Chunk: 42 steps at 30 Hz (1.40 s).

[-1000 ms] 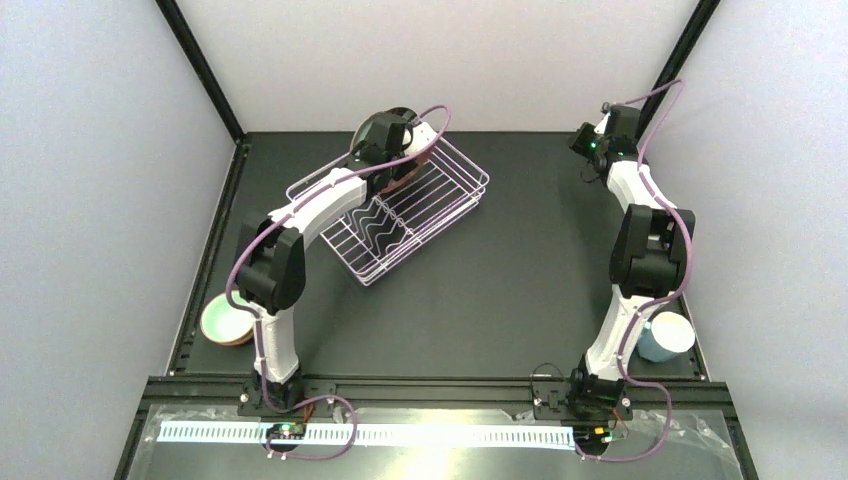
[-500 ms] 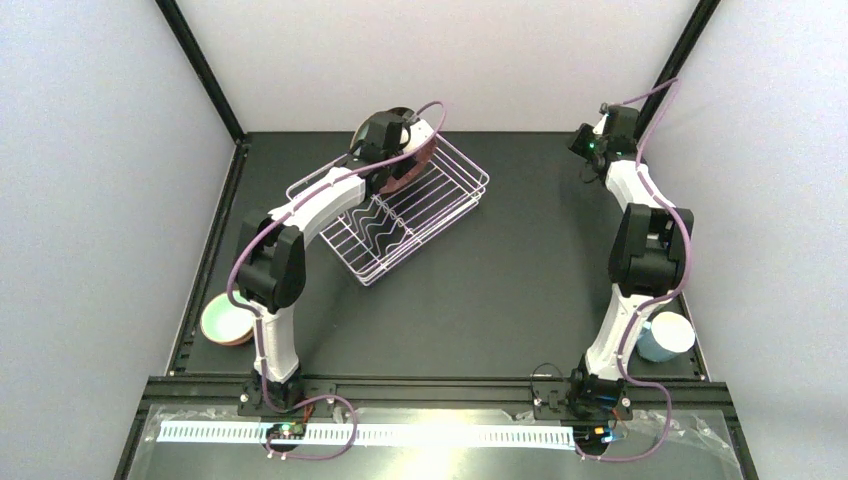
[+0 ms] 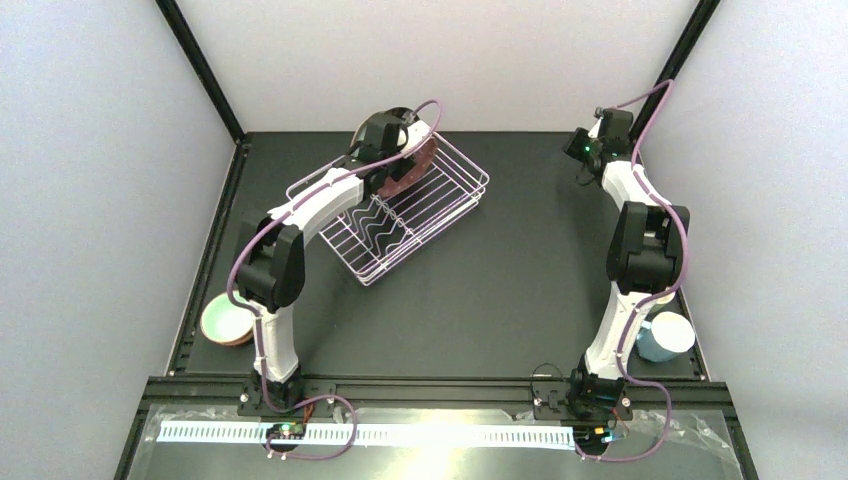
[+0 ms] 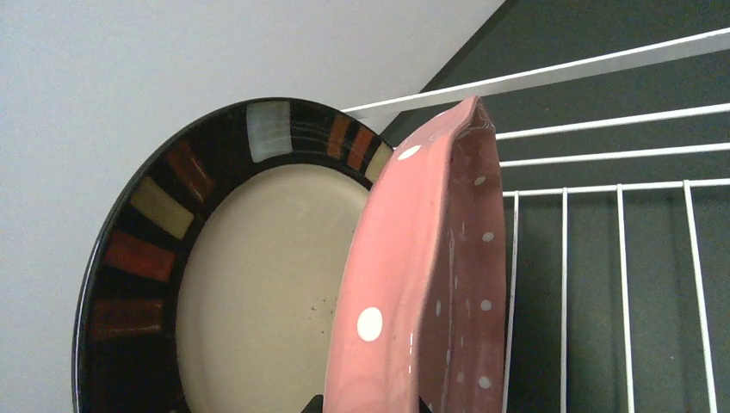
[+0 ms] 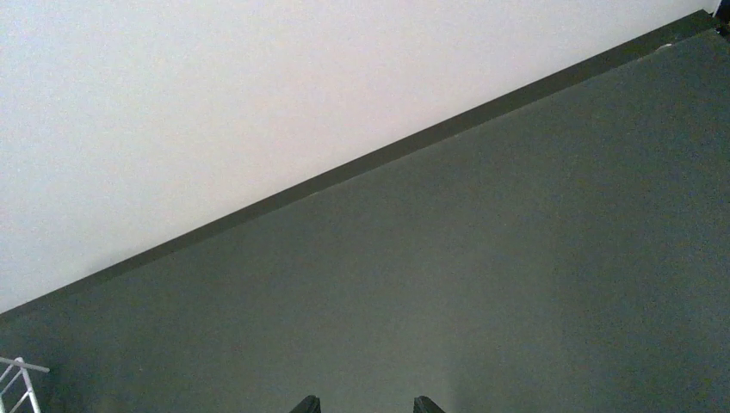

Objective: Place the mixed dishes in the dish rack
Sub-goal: Insert the plate into the dish rack.

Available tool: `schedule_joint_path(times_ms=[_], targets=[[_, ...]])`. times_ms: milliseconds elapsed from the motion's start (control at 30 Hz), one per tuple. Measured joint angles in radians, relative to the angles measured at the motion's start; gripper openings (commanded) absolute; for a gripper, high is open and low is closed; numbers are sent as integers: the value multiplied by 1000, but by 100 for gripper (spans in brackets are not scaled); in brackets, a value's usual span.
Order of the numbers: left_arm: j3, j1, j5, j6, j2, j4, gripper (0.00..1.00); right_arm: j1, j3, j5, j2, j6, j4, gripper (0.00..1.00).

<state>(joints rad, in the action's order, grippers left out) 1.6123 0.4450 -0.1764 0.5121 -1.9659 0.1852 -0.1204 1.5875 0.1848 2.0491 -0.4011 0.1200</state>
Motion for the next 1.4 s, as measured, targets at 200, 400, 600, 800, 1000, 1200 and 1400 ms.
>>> schedule_joint_path(times_ms=[200,400,600,800,1000,1200,1400], targets=[[-20,-2,6,-2,0,-19,1,2,0,0,0,0,-1,62],[-29,-4,7,-6,0,-30,1,2,-1,0,0,2,0,62],[-29,-5,6,-15,0,-30,1,2,-1,0,0,3,0,62],[-29,-6,6,-18,0,-30,4,2,-1,-4,0,3,0,62],[-29,-12,14,-26,-7,-35,12,2,-1,-14,0,3,2,62],[-29,-14,24,-38,-11,-43,29,11,-2,-26,0,3,10,62],[-29,-18,24,-48,-11,-44,40,25,-2,-27,0,3,20,62]])
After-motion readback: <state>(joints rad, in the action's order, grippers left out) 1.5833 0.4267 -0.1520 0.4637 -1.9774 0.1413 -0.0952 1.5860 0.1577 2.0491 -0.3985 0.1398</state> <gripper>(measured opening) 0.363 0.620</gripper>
